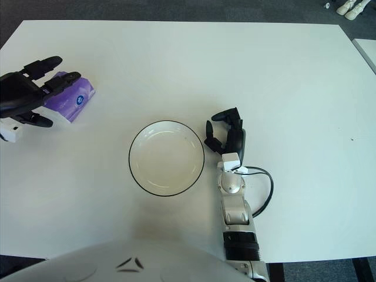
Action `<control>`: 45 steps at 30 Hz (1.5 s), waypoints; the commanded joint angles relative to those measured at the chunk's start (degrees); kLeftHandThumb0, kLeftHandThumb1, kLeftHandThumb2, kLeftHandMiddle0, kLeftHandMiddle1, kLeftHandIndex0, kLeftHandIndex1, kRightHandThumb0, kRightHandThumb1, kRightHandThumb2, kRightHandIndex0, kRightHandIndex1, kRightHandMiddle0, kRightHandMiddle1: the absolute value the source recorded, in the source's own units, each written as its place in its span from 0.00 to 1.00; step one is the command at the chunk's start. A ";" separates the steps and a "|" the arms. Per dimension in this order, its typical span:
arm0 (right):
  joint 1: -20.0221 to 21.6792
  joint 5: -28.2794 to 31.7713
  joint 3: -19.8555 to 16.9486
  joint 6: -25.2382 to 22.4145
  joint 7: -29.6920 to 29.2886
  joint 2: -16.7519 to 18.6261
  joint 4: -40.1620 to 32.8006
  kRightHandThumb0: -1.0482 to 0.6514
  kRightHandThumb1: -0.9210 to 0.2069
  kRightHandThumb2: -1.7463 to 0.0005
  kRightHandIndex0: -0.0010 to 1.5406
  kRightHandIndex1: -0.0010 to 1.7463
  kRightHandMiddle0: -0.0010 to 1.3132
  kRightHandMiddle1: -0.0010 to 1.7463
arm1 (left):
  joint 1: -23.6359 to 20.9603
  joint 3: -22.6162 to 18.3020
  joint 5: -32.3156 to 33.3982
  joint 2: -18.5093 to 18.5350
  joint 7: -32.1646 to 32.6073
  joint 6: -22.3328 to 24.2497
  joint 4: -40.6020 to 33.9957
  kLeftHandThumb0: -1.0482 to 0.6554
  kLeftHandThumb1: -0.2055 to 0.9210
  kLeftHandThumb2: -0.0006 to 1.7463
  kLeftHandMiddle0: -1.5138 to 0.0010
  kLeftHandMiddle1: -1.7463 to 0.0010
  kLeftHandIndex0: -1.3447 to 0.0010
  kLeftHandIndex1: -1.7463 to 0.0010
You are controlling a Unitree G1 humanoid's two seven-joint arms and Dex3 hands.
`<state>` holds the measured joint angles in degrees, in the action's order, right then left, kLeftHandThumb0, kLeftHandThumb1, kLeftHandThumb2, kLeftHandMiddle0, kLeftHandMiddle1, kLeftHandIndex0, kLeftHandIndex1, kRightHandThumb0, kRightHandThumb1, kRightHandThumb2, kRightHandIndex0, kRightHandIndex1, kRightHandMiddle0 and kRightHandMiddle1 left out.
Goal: Put the tissue paper into the plate.
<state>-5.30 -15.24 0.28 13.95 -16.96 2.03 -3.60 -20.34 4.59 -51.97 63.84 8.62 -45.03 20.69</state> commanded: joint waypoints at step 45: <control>-2.76 -0.90 0.26 -0.34 -0.78 0.16 1.24 0.40 0.17 0.54 0.37 0.70 0.23 1.00 | -29.08 24.47 -12.94 -7.42 15.06 -1.94 33.48 0.00 0.75 0.34 1.00 1.00 1.00 1.00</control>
<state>-5.81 -15.65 0.42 15.28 -17.77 2.09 -3.37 -47.52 27.64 -64.76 56.88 23.28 -46.40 52.26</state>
